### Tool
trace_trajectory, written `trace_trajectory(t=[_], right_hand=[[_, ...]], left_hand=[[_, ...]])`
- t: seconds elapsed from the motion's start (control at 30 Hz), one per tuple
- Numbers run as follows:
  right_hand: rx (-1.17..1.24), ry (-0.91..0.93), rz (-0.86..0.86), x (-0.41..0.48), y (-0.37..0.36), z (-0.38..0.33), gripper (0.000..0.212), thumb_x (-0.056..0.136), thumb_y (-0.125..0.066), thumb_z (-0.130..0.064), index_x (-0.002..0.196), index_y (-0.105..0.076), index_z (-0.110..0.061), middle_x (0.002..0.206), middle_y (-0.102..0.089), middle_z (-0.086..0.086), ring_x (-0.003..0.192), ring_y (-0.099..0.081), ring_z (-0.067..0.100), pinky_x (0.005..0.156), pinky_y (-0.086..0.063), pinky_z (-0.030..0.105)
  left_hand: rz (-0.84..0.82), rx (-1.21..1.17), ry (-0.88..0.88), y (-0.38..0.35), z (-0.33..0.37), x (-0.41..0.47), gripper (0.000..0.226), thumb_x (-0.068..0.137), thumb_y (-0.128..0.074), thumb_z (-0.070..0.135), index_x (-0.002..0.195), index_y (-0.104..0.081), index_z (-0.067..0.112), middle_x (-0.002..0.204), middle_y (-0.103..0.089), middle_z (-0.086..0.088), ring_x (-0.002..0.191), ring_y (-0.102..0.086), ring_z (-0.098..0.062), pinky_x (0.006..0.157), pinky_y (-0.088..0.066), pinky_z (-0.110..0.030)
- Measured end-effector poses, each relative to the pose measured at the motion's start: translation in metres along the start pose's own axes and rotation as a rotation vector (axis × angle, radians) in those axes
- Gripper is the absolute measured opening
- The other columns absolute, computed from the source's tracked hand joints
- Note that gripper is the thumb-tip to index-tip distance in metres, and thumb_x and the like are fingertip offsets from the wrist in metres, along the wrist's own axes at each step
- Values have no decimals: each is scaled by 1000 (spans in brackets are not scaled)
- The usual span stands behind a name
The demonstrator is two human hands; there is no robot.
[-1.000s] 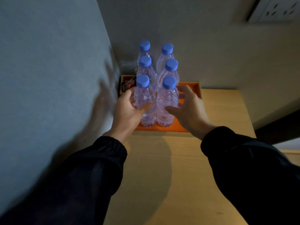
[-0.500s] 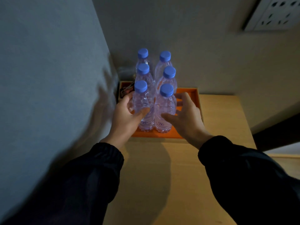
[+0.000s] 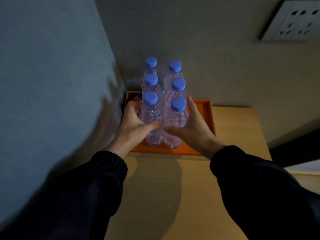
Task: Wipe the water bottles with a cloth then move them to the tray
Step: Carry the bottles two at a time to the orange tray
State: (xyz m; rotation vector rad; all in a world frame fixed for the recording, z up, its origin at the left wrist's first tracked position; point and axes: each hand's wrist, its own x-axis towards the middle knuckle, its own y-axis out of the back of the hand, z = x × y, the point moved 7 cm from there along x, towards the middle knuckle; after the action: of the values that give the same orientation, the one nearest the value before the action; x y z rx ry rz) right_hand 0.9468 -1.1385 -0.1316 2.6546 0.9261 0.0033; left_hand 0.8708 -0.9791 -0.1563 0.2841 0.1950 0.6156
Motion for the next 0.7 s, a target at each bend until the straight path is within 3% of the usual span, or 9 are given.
trace_trajectory(t=[0.1,0.2,0.3,0.4,0.5,0.6,0.7], right_hand=[[15,0,6,2,-1,0,103,61,-84,-25,141,-20,-37,137,-44,-18,123,-44,2,92,-43,23],[26,13,15,1,0,-4,102,61,-83,-22,140,-20,-36,123,-42,-25,115,-42,-5,79,-41,12],[11,16,26,0,2,-6,103,60,-83,-24,140,-19,-37,125,-44,-25,109,-41,-12,70,-39,6],[7,9,37,-3,1,-2,98,62,-83,-26,135,-19,-45,112,-42,-35,100,-44,-21,69,-43,3],[-25,-21,62,-6,-2,5,99,65,-81,-32,136,-14,-44,124,-39,-25,115,-37,-5,90,-38,22],[-54,-50,89,-8,-4,10,96,67,-79,-35,134,-12,-46,140,-41,-10,117,-38,3,93,-43,30],[-59,-59,94,-10,-7,11,95,69,-77,-36,137,-11,-44,144,-39,-6,125,-43,10,97,-47,35]], left_hand=[[7,11,-15,2,0,2,72,62,-87,20,118,-42,22,126,-57,-2,116,-56,-15,100,-47,-39],[10,5,-16,2,-2,0,71,60,-86,24,116,-42,24,126,-57,-2,116,-56,-16,102,-46,-43],[5,-18,-13,1,-1,-1,74,53,-85,36,114,-43,30,125,-58,1,116,-58,-15,101,-47,-43],[3,-19,-12,1,-1,-3,68,62,-86,24,114,-44,29,122,-59,3,115,-58,-14,97,-49,-35],[-15,-37,-18,0,1,-4,58,63,-86,19,101,-46,38,118,-60,5,112,-60,-15,95,-51,-38],[9,-39,1,1,1,-4,60,50,-83,39,96,-46,44,116,-63,1,108,-63,-16,96,-51,-47],[25,-58,18,1,0,-7,62,46,-81,45,96,-45,45,117,-63,0,108,-63,-18,95,-51,-48]])
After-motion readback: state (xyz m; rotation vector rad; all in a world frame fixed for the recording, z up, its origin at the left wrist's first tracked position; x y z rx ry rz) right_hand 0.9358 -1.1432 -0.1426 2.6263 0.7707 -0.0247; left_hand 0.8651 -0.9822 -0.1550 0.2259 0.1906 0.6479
